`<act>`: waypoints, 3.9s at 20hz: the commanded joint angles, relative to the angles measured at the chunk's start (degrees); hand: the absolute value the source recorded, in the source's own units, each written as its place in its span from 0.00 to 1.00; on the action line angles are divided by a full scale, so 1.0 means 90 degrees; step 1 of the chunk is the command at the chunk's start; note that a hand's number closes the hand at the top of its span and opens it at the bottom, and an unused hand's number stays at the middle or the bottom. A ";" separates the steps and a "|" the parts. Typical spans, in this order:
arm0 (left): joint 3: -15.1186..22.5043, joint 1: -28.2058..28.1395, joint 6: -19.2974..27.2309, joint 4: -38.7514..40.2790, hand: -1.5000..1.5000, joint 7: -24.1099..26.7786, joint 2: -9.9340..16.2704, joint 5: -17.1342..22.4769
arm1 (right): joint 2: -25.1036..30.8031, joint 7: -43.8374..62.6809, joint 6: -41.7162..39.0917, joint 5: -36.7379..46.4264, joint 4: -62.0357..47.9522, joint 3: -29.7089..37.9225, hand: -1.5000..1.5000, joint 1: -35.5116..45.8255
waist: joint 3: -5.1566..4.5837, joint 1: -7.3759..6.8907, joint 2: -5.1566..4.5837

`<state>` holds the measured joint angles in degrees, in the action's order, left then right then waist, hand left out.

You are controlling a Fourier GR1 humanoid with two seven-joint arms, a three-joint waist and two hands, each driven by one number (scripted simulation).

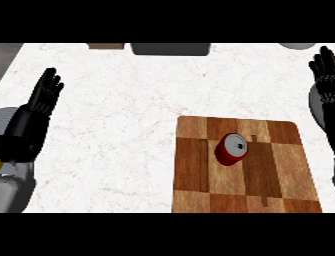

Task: Pick the can from the cutting board and place it in the pan

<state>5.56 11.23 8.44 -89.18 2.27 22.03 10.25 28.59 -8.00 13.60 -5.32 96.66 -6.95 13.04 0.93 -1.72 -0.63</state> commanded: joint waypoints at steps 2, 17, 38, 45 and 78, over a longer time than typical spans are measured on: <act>-0.0251 -0.0040 0.0128 -0.0046 0.50 -0.0377 0.0098 -0.0030 | -0.0369 0.0099 -0.0859 -0.0524 -0.0517 -0.0437 1.00 0.0080 | -0.0099 0.0095 0.0057; -0.0396 -0.0101 0.0313 0.0349 0.50 -0.0684 -0.0236 0.0019 | 0.0985 -0.0606 -0.0158 0.0715 0.1286 0.0228 0.00 -0.3078 | -0.0111 0.0380 0.0112; -0.0544 0.0347 0.0033 0.0490 0.50 -0.0935 -0.0365 -0.0211 | 0.2391 0.5197 -0.2651 0.0034 0.2208 -0.0156 0.00 0.1179 | -0.0110 0.0066 0.0051; -0.0478 0.0155 0.0038 0.0506 0.50 -0.0744 -0.0656 -0.0382 | 0.1207 0.6154 -0.2692 0.0534 0.2577 -0.1202 0.00 0.1831 | -0.0111 0.0101 0.0064; -0.0878 0.0245 -0.0244 0.1175 0.50 -0.0175 -0.1316 -0.0997 | -0.0998 0.5640 -0.4541 0.3093 0.0816 -0.1352 0.00 0.0905 | -0.0106 0.0203 0.0067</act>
<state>-3.22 13.04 5.42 -82.99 -3.44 12.79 3.14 21.66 42.75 -26.37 19.51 103.63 -17.74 22.36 0.00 -0.13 0.00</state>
